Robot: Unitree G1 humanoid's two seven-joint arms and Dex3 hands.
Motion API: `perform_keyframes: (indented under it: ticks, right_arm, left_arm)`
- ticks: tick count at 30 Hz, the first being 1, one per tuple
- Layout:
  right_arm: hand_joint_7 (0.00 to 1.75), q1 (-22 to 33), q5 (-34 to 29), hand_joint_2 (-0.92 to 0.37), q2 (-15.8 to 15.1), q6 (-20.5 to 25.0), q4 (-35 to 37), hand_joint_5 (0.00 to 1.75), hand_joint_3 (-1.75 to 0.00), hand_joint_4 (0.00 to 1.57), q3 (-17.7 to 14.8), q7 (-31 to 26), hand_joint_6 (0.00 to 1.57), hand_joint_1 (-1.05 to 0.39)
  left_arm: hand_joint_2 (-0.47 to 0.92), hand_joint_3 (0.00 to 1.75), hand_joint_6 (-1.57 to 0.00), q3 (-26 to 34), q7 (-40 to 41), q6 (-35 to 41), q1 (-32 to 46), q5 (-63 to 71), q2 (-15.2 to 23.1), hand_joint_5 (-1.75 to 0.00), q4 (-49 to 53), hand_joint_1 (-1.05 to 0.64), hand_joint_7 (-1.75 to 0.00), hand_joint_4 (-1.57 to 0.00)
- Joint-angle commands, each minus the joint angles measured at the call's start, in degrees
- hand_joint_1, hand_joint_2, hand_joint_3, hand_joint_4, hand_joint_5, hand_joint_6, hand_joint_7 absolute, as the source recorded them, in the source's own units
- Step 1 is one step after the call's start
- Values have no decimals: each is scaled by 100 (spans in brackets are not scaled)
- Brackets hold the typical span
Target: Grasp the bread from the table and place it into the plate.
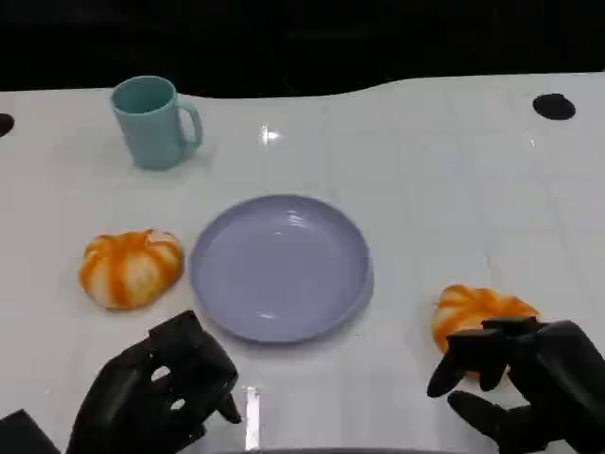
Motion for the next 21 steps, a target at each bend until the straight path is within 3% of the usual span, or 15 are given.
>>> perform_keyframes:
  ticks: [1, 21]
  right_arm:
    - [94, -14, 97, -30, -29, -3, 27, 141, -102, 92, -57, -21, 97, -10]
    - [93, -36, 70, -32, -37, -12, 60, 139, -100, 93, -53, -37, 96, -12]
  left_arm:
    - [92, 30, -60, 59, 22, -63, -26, 5, 55, -175, 10, -56, -146, -63]
    - [92, 31, -59, 78, -19, -70, -53, -25, 82, -175, 64, -56, -147, -62]
